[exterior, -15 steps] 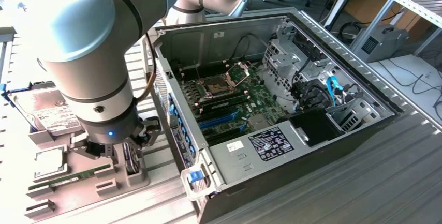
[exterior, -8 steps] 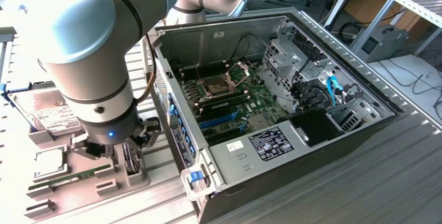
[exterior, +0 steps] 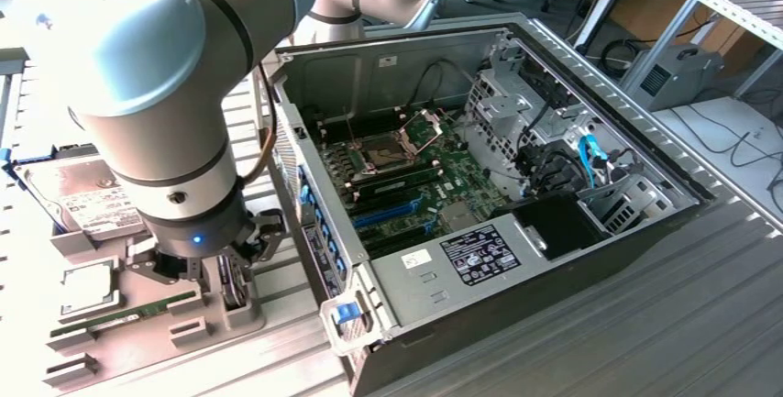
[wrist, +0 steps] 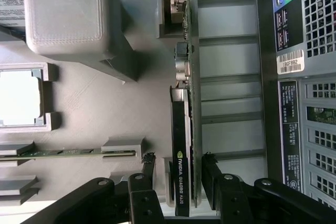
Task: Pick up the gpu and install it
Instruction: 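Pick up the gpu and move the gpu toward the slot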
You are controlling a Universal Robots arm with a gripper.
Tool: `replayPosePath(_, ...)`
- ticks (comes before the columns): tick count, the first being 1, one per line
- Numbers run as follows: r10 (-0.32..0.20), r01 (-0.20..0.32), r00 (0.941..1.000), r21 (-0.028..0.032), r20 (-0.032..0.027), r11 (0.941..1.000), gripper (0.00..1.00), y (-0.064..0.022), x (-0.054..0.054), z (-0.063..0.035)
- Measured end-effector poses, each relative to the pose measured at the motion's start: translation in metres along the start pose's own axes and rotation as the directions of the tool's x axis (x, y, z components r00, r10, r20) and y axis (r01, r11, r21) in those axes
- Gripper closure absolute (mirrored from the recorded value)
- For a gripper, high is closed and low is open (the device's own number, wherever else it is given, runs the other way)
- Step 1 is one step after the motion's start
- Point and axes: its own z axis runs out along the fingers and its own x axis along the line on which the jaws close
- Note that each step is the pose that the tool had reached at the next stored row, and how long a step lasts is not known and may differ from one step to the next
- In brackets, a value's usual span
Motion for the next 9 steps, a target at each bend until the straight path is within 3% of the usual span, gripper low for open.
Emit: replayPosePath(9,0.0,0.0,1.0,0.0,0.0,1.0,0.52,-0.0001,0.0001,0.0027)
